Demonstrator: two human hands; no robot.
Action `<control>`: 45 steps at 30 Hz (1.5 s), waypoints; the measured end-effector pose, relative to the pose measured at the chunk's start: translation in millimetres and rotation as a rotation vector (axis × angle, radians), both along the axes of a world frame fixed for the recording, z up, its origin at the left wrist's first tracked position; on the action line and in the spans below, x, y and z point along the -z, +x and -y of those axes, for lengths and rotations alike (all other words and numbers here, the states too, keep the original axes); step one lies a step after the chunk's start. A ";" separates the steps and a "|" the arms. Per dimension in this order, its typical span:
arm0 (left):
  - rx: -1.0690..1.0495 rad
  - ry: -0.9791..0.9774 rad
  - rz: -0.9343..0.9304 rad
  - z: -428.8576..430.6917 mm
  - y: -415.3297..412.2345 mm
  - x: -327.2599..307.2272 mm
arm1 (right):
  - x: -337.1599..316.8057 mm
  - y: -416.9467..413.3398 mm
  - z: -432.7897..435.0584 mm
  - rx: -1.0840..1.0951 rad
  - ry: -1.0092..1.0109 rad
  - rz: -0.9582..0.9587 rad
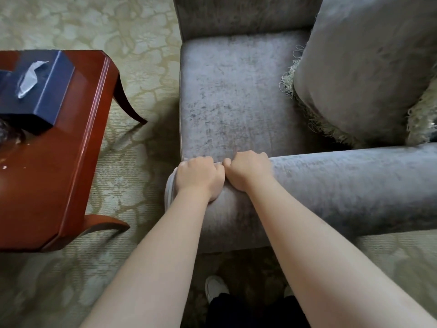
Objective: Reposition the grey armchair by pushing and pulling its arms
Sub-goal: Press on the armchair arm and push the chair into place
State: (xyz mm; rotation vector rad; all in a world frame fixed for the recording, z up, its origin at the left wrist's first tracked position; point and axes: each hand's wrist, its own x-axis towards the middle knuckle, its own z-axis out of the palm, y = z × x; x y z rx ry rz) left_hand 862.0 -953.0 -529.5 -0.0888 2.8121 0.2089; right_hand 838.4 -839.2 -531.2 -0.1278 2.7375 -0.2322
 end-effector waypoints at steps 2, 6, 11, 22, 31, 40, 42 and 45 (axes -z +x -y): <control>-0.017 0.014 0.005 1.1 -0.1 -3.1 | -3.3 0.0 1.8 0.005 -0.015 -0.008; -0.033 -0.008 -0.013 -1.6 -1.2 -3.9 | -3.3 0.7 -0.1 0.019 -0.047 -0.075; -0.025 -0.020 -0.006 0.8 -2.6 1.2 | 0.6 0.4 -0.6 0.041 -0.129 -0.100; -0.016 0.033 0.290 -91.6 -52.5 -13.0 | -30.4 16.2 -251.9 -0.227 -0.080 -0.204; 0.252 0.026 0.126 -430.6 -49.4 -12.8 | -14.0 -15.3 -430.9 0.206 0.108 -0.116; 0.143 0.094 0.086 -434.8 -65.4 3.4 | 0.0 -56.4 -432.9 0.117 -0.019 0.140; 0.138 0.097 0.093 -434.5 -65.1 1.7 | 1.0 -56.0 -431.9 0.143 -0.018 0.147; 0.118 0.114 0.113 -433.1 -63.9 -0.7 | -0.5 -51.2 -429.7 0.169 -0.006 0.057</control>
